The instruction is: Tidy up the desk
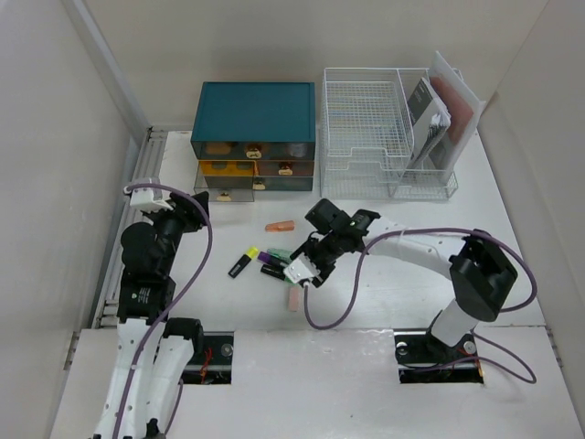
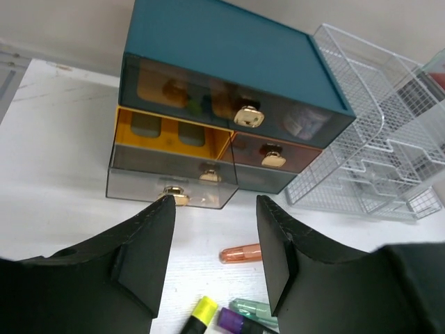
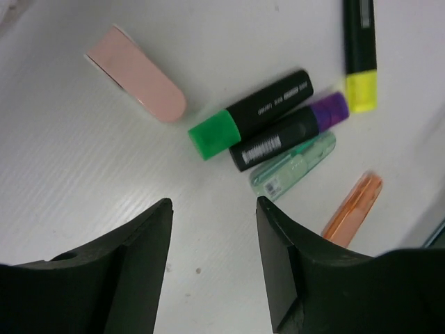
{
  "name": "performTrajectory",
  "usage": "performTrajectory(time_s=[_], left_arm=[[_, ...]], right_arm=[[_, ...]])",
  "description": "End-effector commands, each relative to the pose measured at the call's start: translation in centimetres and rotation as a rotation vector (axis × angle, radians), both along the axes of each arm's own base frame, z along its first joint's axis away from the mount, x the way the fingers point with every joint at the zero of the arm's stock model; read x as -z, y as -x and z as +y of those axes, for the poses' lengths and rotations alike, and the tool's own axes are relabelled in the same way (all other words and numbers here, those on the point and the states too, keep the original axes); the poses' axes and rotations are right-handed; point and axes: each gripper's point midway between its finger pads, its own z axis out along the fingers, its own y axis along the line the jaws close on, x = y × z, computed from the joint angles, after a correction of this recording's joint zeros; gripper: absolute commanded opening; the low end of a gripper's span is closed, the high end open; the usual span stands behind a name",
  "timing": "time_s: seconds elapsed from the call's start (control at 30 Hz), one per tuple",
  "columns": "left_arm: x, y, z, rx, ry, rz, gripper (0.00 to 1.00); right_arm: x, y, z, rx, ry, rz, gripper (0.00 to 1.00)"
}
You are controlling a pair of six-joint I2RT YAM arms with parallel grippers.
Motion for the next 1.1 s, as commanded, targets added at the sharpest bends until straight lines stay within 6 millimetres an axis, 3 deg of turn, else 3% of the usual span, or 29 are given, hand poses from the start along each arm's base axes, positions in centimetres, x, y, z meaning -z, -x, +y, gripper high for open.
performTrajectory(time_s=[0.0, 0.1, 0.17, 0.43, 0.6, 0.7, 0.9, 0.93, 1.07], left_arm=[[0.3, -0.2, 0.2, -0.01, -0.021, 0.002, 0.47], [0.3, -0.2, 0.2, -0.01, -0.021, 0.002, 0.47], [0.0, -0.1, 0.4, -0.019, -0.02, -0.007, 0.47], [0.2, -0.1, 0.6, -0.03, -0.012, 0.003, 0.48], [0.0, 0.1, 0.6, -0.03, -0.011, -0.006, 0.48], [0.0, 0.1, 0.6, -0.03, -0.011, -0.006, 0.48], [-0.2, 0.3, 0.6, -0.03, -0.01, -0.015, 0.49], [-0.2, 0.3, 0.6, -0.03, -0.01, -0.015, 0.49], [-0.2, 0.3, 0.7, -0.039, -0.01, -0.015, 0.49]], right_arm=[[-1.0, 2.1, 1.3, -0.208, -0.051, -0.124, 0.57], [-1.0, 3.1, 2.7, -0.249, -0.059, -0.198, 0.57], [0.0, 3.9, 3.3, -0.287, -0.022, -0.2, 0.57], [2.8, 6.0, 4.2, -0.371, 0.052, -0.226, 0.57], [4.5, 6.2, 4.3, -0.383, 0.103, -0.199, 0.57], [5.3, 6.5, 4.2, -0.393, 0.125, -0.194, 0.52], [6.1, 7.1, 4.1, -0.394, 0.157, -0.175, 0.15], [5.9, 7.0, 4.4, -0.379, 0.153, -0.171, 0.09], [3.7, 6.5, 5.6, -0.304, 0.114, -0.164, 0.03]])
